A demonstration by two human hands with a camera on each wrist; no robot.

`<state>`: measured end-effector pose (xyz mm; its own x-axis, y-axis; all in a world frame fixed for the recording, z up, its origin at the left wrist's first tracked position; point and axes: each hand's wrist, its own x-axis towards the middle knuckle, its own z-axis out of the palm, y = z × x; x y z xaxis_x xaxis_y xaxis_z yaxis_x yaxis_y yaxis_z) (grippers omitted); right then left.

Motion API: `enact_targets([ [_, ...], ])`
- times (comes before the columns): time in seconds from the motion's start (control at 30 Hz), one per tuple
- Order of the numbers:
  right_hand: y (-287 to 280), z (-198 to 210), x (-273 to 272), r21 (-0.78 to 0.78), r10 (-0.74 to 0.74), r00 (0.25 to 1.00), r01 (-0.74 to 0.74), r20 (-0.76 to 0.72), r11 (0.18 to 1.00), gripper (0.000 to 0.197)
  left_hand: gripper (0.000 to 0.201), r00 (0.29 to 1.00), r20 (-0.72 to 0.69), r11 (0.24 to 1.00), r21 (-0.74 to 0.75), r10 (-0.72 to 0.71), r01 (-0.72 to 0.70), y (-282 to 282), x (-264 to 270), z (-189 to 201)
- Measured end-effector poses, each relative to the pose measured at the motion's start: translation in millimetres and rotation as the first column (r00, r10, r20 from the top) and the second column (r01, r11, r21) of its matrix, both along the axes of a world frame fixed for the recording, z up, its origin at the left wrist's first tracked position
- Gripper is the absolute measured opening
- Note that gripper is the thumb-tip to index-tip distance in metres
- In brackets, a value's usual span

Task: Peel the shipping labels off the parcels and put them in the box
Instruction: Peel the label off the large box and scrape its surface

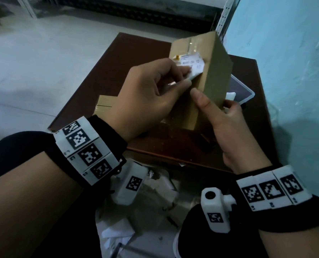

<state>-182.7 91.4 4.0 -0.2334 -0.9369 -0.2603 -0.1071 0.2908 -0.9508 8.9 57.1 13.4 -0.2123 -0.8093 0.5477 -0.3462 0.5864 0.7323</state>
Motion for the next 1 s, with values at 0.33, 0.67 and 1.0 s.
enact_targets([
  [0.33, 5, 8, 12, 0.002, -0.11, 0.986, 0.11, 0.128, 0.994, 0.117, 0.03, 0.99, 0.138, 0.995, -0.098, 0.037, -0.024, 4, -14, -7],
  [0.67, 8, 0, 20, 0.019, -0.222, 0.945, 0.224, 0.239, 0.974, 0.127, 0.035, 0.95, 0.259, 0.981, -0.135, 0.173, -0.142, 20, -33, -14],
  [1.0, 0, -5, 2, -0.151, -0.166, 0.959, 0.204, 0.231, 0.967, 0.122, 0.064, 0.987, -0.068, 0.955, 0.271, 0.143, -0.119, 21, -29, 1],
])
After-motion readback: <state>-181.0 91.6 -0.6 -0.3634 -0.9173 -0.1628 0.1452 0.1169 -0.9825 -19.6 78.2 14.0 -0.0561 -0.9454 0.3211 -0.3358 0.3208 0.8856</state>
